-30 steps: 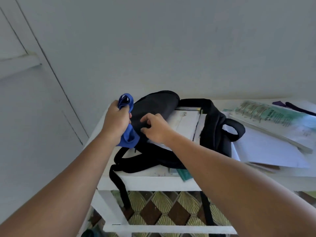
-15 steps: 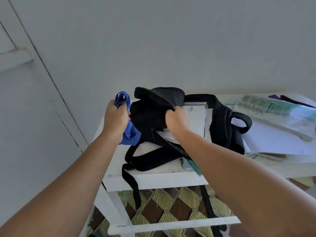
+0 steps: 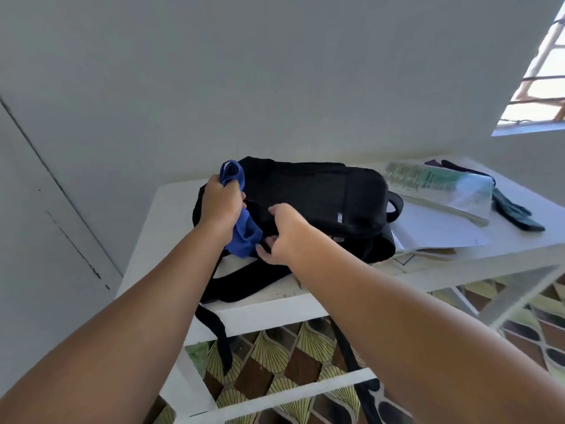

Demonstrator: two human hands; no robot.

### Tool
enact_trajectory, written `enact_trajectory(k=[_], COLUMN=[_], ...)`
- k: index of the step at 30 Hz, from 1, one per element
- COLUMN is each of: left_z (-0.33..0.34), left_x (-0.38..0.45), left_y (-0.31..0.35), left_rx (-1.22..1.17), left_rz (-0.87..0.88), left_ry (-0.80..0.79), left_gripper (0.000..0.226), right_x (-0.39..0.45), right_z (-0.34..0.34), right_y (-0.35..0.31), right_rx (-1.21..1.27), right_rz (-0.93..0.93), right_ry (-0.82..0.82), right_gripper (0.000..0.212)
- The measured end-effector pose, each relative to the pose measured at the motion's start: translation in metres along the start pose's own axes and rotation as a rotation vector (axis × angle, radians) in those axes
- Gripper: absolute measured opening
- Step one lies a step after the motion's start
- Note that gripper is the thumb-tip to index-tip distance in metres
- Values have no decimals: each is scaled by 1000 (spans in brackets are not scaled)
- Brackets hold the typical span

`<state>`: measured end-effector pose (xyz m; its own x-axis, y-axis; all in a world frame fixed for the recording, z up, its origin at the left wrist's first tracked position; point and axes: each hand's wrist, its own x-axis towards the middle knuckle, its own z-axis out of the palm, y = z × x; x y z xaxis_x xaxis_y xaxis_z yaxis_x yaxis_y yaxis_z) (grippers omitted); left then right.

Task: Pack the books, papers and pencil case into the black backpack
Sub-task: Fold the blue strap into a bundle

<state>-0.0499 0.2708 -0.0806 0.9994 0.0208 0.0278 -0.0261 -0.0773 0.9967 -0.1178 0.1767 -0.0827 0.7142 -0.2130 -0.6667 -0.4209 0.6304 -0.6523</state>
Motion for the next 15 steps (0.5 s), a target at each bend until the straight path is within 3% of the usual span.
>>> enact_trajectory(k=[3,7,9,12,15], left_z=[-1,-9,-14,-20,-24], left_x=[1,4,3,-1,-8], left_y=[3,8,12,16,22], left_rx=[-11,-61,-96,-125,-244], left_rz=[-2,-8,-35,-87,-181], left_ry=[0,-41,-123,-259,-354], left_gripper=[15,17,16,24,21], right_x=[-12,-29,-26,-12,-2], right_z=[-10,-24,-21,-14,-16], right_y=[4,-4,-15,-24,-23], right_rx=[-336,-809,-783,-659,-665], right_rz=[-1,-13,-144,-489,-647], right_ry=[-91,-263,-204,-73,-162], right_gripper=[20,41,38,28,37])
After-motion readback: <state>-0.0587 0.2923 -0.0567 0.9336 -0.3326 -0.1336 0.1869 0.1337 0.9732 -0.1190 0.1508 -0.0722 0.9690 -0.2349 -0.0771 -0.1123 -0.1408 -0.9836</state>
